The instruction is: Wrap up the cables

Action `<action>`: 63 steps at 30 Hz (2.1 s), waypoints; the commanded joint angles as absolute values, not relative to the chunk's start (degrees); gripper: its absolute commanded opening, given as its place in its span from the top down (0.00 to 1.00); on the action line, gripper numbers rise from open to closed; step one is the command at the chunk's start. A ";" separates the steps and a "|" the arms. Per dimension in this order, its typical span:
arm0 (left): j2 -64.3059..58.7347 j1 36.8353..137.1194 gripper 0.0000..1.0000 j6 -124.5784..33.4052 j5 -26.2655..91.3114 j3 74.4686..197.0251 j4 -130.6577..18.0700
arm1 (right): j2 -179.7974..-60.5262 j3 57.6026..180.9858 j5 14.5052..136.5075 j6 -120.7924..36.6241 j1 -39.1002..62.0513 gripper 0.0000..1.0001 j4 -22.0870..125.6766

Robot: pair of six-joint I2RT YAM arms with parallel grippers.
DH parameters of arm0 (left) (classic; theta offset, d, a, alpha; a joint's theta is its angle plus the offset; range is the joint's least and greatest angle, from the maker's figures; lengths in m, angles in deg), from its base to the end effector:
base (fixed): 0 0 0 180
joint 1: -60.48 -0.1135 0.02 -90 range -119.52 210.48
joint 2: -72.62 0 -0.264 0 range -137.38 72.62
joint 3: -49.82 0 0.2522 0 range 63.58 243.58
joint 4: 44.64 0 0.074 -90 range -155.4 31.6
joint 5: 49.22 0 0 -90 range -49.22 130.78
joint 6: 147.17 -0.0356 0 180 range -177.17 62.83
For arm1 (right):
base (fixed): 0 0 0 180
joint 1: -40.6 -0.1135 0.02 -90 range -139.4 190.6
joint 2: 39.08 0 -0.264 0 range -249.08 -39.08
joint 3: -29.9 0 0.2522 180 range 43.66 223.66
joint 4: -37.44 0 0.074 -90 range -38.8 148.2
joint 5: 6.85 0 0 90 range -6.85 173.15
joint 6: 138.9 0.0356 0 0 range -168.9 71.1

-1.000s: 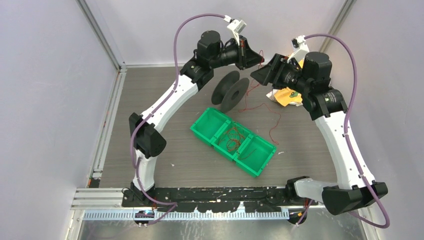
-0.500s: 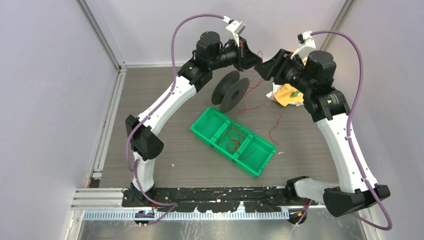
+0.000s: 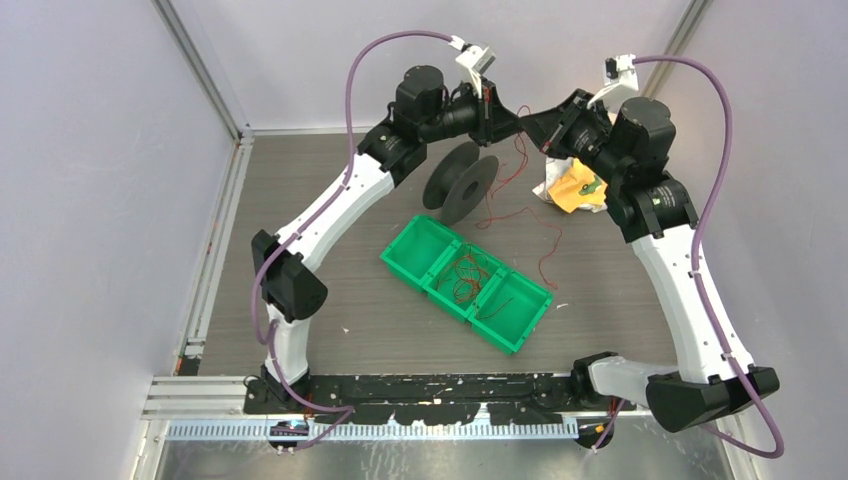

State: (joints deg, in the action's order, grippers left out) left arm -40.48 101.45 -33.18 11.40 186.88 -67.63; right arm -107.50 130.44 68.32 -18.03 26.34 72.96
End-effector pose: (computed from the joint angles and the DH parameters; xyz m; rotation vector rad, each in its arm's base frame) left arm 0.3352 -0.3142 0.4605 0.6787 1.5669 -1.2660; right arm 0.2349 0.0691 0.4867 0.0388 1.6907 0.8087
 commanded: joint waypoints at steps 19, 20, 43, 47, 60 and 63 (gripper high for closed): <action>-26.53 99.73 0.38 -44.18 14.37 175.92 -80.87 | -102.96 125.21 45.22 -14.64 29.13 0.99 62.17; -25.41 99.50 0.38 -44.63 13.42 174.64 -82.25 | -103.16 124.89 43.78 -13.56 29.75 1.00 60.86; -15.15 96.25 0.30 6.68 14.44 146.35 -61.51 | -104.74 120.32 44.61 -4.05 32.99 0.99 51.55; -15.89 96.29 0.31 17.74 16.30 140.71 -48.28 | -104.65 120.32 44.62 -4.16 33.04 0.99 52.46; -21.27 97.24 0.53 24.51 14.85 140.18 -40.12 | -104.02 119.70 44.95 -4.88 33.04 1.00 53.66; -21.72 97.55 0.54 24.43 14.11 140.31 -39.96 | -104.03 119.52 45.05 -4.89 33.02 1.00 53.69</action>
State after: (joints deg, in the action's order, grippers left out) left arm -21.05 96.92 23.32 15.94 138.69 -44.27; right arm -105.56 119.71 44.52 -4.06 32.85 54.75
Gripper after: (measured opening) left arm 0.457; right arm 0.026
